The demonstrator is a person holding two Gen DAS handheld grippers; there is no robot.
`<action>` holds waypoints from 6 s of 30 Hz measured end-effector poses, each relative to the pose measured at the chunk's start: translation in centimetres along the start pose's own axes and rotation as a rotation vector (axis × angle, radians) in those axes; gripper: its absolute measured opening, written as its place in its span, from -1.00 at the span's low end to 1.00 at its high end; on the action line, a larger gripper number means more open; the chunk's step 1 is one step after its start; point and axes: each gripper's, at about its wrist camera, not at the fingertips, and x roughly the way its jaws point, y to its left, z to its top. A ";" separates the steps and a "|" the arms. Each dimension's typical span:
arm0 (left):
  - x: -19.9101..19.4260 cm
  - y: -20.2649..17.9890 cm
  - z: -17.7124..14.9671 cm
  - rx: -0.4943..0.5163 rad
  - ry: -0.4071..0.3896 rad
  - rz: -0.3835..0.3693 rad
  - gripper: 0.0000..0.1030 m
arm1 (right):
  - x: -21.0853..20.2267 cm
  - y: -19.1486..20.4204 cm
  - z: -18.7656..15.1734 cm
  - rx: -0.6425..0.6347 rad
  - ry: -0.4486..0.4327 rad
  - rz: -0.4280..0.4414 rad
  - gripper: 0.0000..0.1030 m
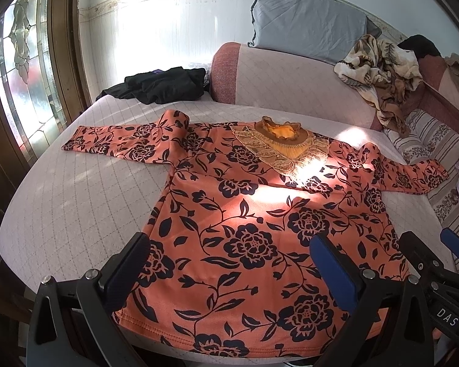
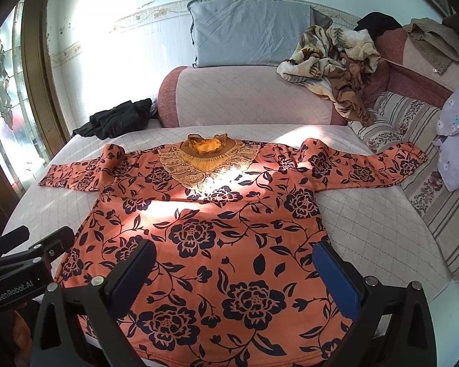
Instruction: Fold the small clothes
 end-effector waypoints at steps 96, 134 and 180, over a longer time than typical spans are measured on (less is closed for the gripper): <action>17.0 8.7 4.2 -0.122 0.076 0.084 1.00 | 24.9 -42.0 16.5 0.623 -0.079 -0.389 -0.89; 20.6 7.6 12.5 -0.134 0.229 -0.105 0.98 | 22.6 -12.6 7.1 0.325 0.086 0.449 0.68; 26.9 1.5 9.7 0.119 0.173 0.068 0.30 | 36.0 -24.4 14.7 0.461 0.234 0.037 -0.56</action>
